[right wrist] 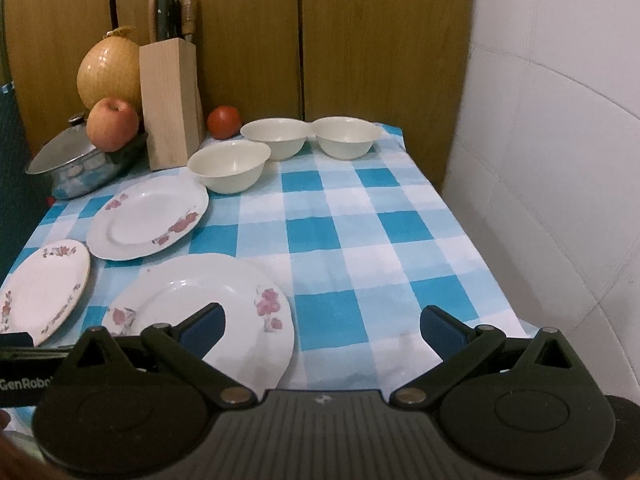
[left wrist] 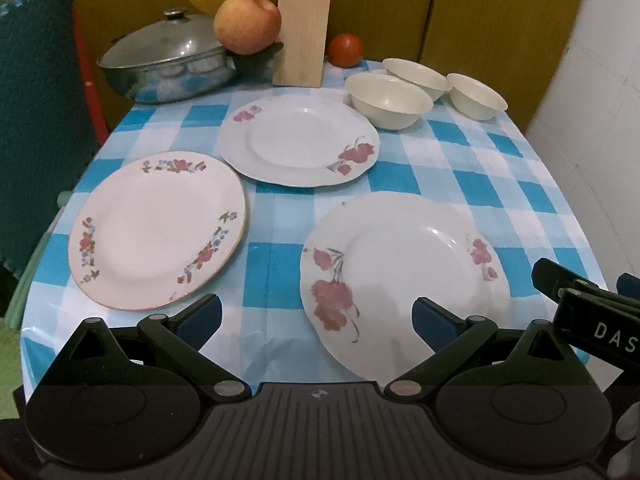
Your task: Organize plates and bowls
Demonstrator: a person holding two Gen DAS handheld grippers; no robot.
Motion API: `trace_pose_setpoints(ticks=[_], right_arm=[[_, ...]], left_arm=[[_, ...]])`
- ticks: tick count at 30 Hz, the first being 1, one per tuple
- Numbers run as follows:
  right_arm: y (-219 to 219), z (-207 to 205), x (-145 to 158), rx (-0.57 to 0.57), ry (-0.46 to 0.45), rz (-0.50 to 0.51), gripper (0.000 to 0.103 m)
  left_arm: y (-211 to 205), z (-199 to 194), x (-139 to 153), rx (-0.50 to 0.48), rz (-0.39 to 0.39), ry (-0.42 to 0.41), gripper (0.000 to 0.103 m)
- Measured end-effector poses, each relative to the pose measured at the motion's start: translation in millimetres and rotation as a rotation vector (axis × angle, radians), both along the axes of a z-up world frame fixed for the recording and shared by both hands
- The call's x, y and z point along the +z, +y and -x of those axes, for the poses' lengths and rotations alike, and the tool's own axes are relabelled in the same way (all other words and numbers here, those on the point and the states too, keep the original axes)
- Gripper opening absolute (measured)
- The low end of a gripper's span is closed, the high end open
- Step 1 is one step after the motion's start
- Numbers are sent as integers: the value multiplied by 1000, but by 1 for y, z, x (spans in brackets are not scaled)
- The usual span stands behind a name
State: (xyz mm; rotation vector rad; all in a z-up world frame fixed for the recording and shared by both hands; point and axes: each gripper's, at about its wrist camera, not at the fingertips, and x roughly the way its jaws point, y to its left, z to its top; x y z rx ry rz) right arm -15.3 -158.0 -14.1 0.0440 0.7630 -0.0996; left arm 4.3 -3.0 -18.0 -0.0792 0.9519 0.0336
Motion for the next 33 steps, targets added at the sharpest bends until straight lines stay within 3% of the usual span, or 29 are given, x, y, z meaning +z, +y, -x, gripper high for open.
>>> trace_pose_setpoints(ticks=[8,19,24,29,31,33], right_arm=[[-9,-15,-11,1,42,-24,100],[-19,-51,-24,50,119,-18,100],[-26,-71,-33,97,188,-68,86],[-33,-88,-50,140,300,-182,65],[-36,-92,-52,153,310,-227,62],[-38,-95,-52,168,306,-254,50]], left_arm=[[-2,-5,-9,-9,7,46,102],[-4,-16,-25,-24,82,130,100],[-7,-27,-36,-36,109,188,93],[-18,-38,-36,-65,86,177,92],[-23,-43,-37,-85,77,178,95],[-25,-46,-38,-87,69,176,95]])
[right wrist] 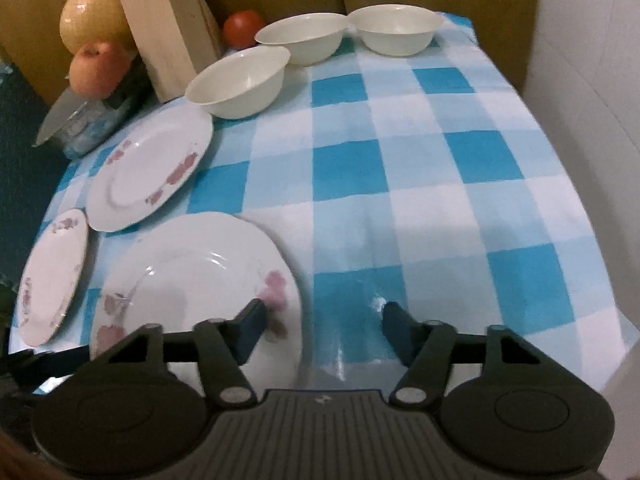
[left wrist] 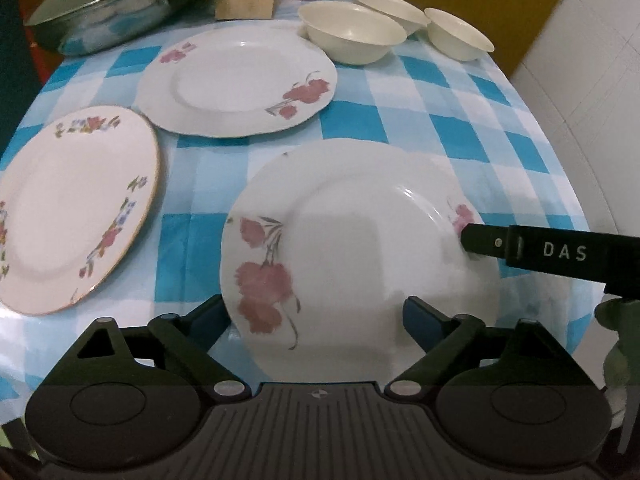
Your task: Organize plates and bowls
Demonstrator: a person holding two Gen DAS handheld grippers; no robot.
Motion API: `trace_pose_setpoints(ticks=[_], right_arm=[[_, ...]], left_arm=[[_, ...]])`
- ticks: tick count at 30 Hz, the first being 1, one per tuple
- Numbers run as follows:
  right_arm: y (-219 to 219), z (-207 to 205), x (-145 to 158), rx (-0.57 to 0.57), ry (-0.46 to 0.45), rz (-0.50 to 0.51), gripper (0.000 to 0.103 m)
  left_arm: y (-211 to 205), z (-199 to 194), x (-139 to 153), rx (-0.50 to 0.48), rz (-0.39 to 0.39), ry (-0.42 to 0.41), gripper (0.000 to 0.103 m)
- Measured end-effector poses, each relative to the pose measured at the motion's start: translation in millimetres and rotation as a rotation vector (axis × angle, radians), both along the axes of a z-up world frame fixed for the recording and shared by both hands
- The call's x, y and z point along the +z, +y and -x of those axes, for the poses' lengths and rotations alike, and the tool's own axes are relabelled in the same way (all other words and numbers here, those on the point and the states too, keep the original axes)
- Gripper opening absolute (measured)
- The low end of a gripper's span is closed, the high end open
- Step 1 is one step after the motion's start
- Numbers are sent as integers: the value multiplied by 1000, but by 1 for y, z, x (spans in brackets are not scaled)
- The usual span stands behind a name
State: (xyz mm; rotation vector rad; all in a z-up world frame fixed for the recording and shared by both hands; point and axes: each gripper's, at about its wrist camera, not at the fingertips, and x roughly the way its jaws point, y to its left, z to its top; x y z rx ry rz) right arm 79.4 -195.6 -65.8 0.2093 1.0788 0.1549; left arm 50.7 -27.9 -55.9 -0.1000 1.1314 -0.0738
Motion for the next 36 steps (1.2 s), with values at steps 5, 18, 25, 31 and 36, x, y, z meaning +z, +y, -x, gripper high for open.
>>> trace_pose_setpoints(ticks=[5,18,25,31,36], right_arm=[[7,-4,0,39,-3,-14,44],[-5,-17,7,-36,-60,-19,40],[1,-8,22,-50,-159,45,40],[19,0,28,5,-210,66,40],[38,1,32,51,-241,42,40]], left_arm=[[-2,-13,1,-13,31,2,93],[-4,-23,4,-25,27,-20,87],[1,-18,20,-6,-2,-101,91],[10,-17,26,41,-28,-125,92],[24,-12,34,79,-43,-150,96]])
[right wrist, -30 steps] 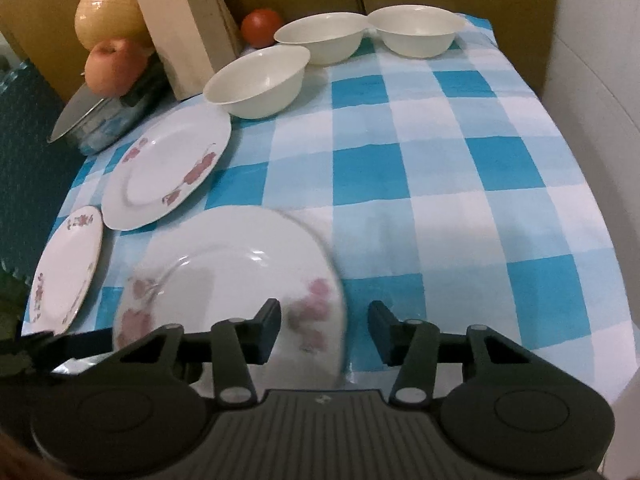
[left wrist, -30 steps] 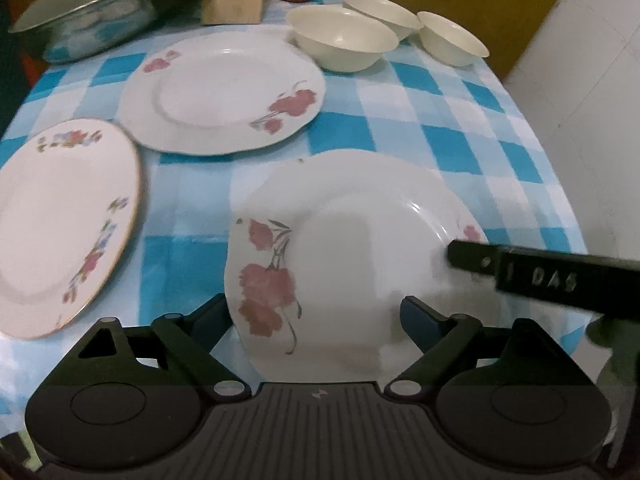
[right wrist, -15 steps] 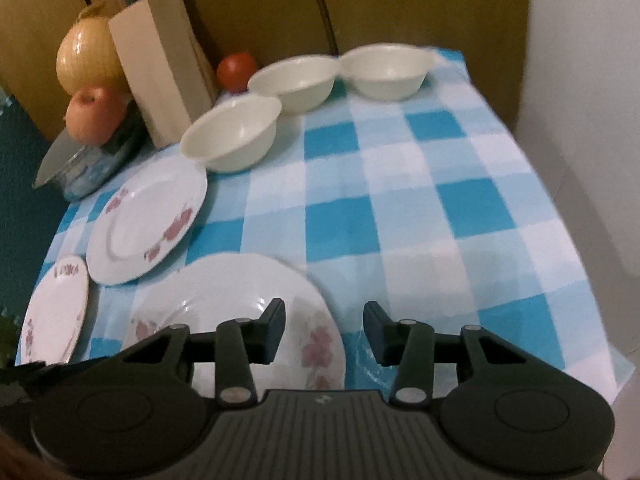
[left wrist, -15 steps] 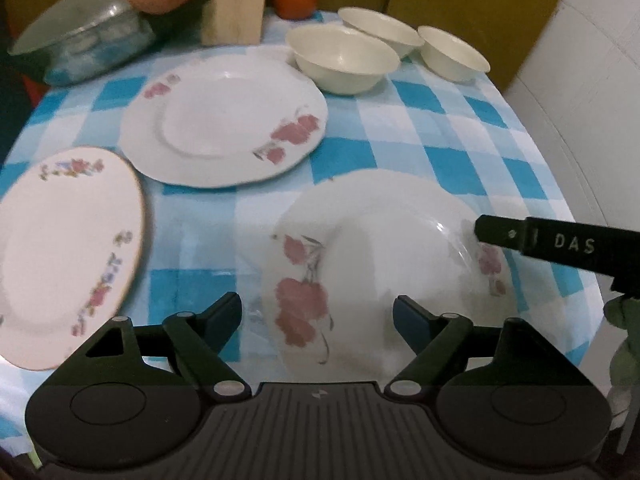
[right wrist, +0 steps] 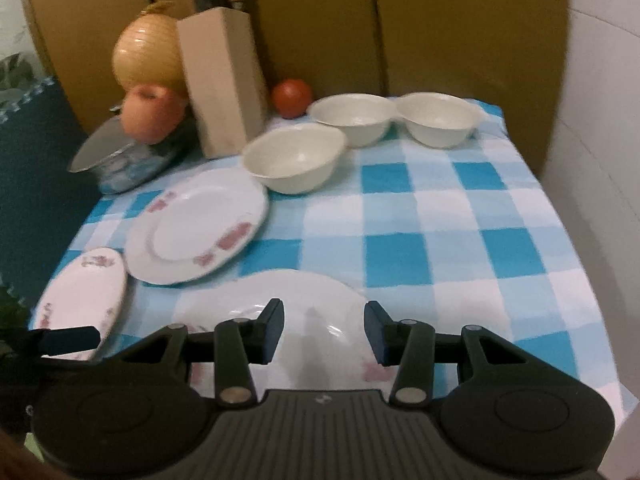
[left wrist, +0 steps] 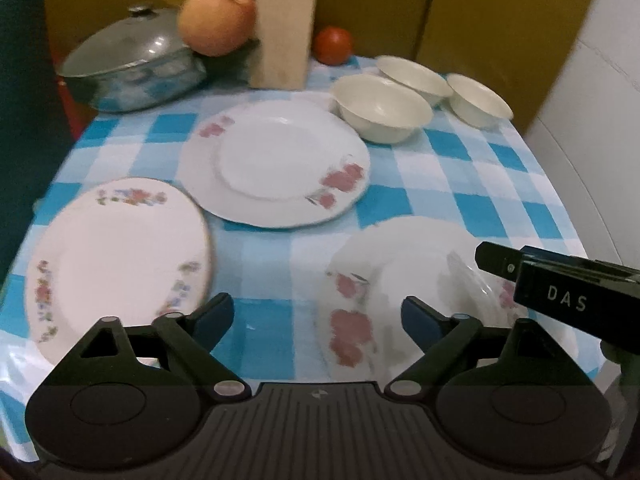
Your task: Organize plates and bowls
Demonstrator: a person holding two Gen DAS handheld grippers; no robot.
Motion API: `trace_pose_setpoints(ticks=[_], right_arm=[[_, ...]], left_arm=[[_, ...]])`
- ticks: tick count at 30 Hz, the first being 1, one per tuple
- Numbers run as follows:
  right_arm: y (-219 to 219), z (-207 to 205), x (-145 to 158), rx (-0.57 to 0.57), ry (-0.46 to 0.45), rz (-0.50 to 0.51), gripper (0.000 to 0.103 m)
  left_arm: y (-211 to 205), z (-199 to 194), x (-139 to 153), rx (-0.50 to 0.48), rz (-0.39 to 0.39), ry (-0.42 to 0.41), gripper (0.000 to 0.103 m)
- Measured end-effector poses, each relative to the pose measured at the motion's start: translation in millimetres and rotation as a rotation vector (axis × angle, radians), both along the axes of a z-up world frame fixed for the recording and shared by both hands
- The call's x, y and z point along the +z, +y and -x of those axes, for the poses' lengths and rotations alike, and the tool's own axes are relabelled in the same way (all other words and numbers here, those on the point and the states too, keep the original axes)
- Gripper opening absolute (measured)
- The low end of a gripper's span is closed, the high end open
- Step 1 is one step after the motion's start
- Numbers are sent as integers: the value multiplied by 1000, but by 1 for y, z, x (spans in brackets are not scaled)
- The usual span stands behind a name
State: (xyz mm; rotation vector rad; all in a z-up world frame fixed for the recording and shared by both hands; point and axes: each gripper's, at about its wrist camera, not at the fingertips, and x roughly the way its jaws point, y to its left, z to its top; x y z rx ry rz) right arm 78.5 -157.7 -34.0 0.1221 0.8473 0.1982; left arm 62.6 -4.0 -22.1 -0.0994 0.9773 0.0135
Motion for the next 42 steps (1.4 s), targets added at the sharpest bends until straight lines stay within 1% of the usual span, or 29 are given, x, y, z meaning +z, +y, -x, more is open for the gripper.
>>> trace_pose_setpoints(ticks=[3,7,8,11,14,20,23,27,28,30,33,34,37,40,42], right_arm=[[18,-2,5,48,-19,-12,40],[52,-7,13,141,-31,-31,40],[61,-9,16,162,-35,-34,40],[87,-17,20,228,-33,-65,40],[108,-24,19,266,-9,-81,40],[136,-37,-1,304,75,-103,40],[144,-41,-10,311,105,-114,40],[151,-44,-18,319,140,-124,40],[151,-44,-19,319,144,-124,40],[151,-46,-22,320,154,-129,40],[152,-49,-26,320,171,-141,41],[153,-50,-26,320,164,-146,41],[155,-51,-26,328,165,-154,41],[158,-51,-26,341,164,-160,41],[159,-50,-26,348,166,-164,41]], left_arm=[[13,5,7,40,-31,-25,96],[35,7,18,97,-106,-64,96],[43,7,21,116,-115,-70,96],[71,6,27,180,-117,-77,97],[101,5,28,234,-93,-63,98],[138,2,19,262,-100,-20,98],[151,0,13,261,-92,-7,98],[165,-8,3,259,-65,38,94],[168,-10,0,259,-57,51,92],[174,-15,-4,264,-57,65,92],[179,-19,-6,275,-68,66,91],[181,-19,-6,278,-66,66,91],[186,-20,-9,289,-43,78,91],[186,-22,-12,274,-19,94,87],[184,-24,-13,259,-19,99,86]])
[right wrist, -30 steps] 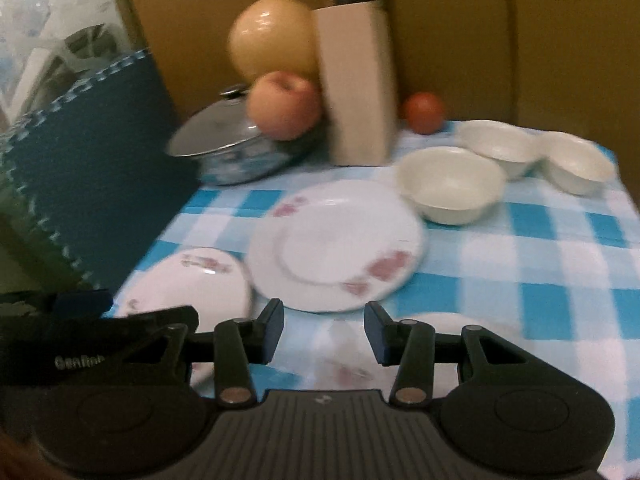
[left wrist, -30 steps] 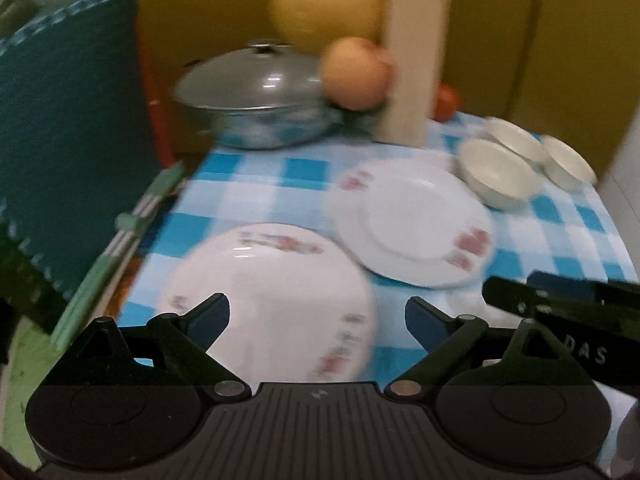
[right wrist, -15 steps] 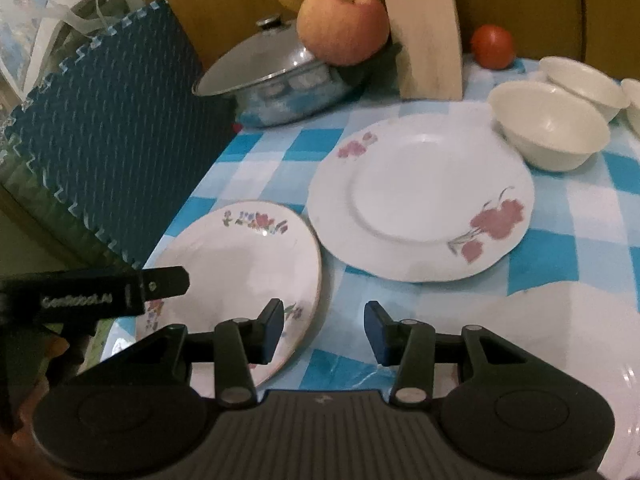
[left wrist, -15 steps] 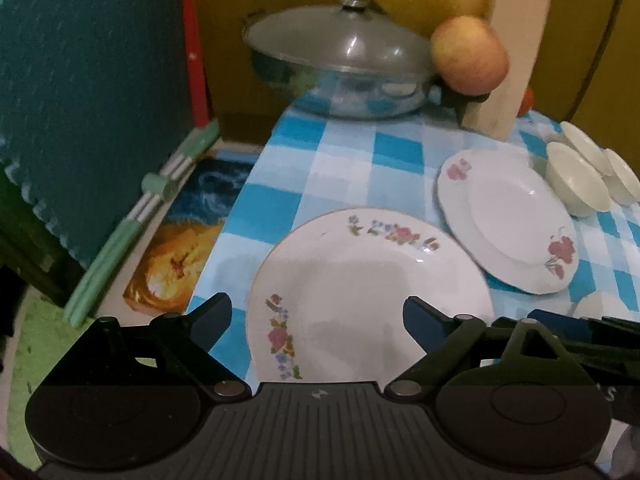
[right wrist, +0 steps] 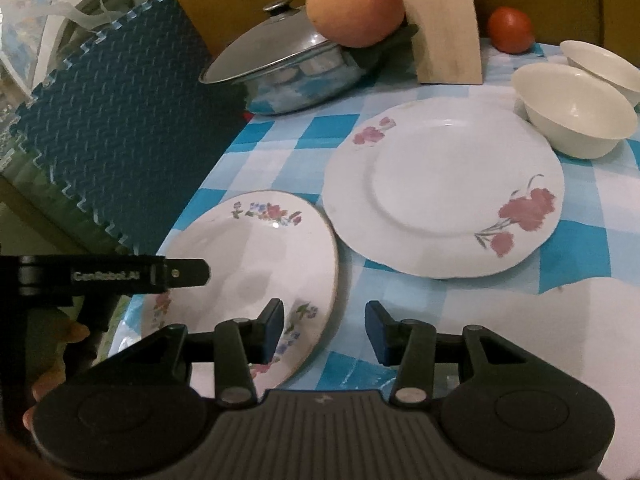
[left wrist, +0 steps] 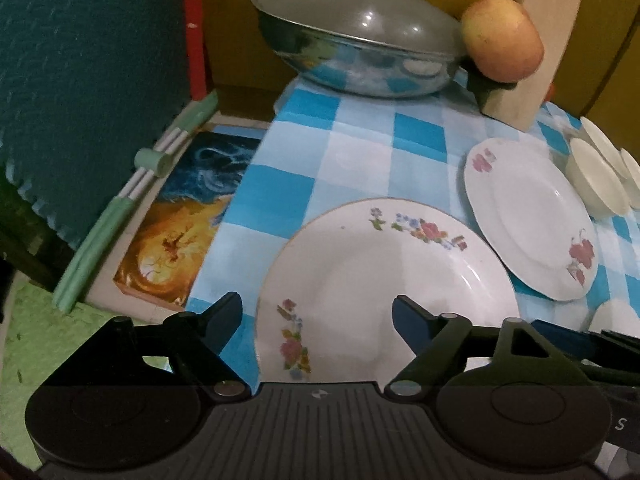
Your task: Organize plates and bowls
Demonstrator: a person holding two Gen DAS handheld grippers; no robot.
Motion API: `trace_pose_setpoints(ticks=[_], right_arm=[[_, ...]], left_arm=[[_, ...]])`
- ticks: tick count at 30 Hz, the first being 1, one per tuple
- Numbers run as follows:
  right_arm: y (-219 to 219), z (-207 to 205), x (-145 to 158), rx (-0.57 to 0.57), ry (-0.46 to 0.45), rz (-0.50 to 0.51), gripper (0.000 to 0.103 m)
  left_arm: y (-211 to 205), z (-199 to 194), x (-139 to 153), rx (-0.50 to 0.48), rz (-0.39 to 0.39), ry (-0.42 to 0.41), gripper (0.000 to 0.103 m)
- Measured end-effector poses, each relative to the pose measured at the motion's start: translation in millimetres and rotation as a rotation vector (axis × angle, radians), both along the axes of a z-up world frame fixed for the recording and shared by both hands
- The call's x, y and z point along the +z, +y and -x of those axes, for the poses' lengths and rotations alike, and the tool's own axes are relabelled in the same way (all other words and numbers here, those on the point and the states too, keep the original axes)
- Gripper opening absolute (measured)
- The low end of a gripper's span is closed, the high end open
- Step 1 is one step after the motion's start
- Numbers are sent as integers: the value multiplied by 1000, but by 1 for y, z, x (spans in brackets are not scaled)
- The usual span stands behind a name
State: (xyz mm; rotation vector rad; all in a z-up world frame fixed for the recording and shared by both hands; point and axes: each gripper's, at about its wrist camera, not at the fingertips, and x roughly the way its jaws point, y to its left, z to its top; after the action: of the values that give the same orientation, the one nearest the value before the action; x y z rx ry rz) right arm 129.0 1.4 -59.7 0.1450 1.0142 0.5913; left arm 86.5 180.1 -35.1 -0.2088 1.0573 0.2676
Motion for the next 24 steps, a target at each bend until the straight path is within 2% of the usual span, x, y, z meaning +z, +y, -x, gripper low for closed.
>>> trace_pose_setpoints(ticks=[8,13,17,22,24], right_arm=[[-11,3,-1,3,71,-49,41],[-11,5,-2,7,75,-72,42],[-8,2,-5,17,98,-130,41],[-14,-8,-11,-27,136,-211,34],[-18,-12,-14,-46,152,-231,25]], left_arm=[[12,-4,-7,5,103,16,83],[12,-6,-8,-5,87,19,82],[12,-6,-9,-10,99,17,83],[15,-7,-9,-5,134,9,87],[11,-7,-10,-15,120,14,89]])
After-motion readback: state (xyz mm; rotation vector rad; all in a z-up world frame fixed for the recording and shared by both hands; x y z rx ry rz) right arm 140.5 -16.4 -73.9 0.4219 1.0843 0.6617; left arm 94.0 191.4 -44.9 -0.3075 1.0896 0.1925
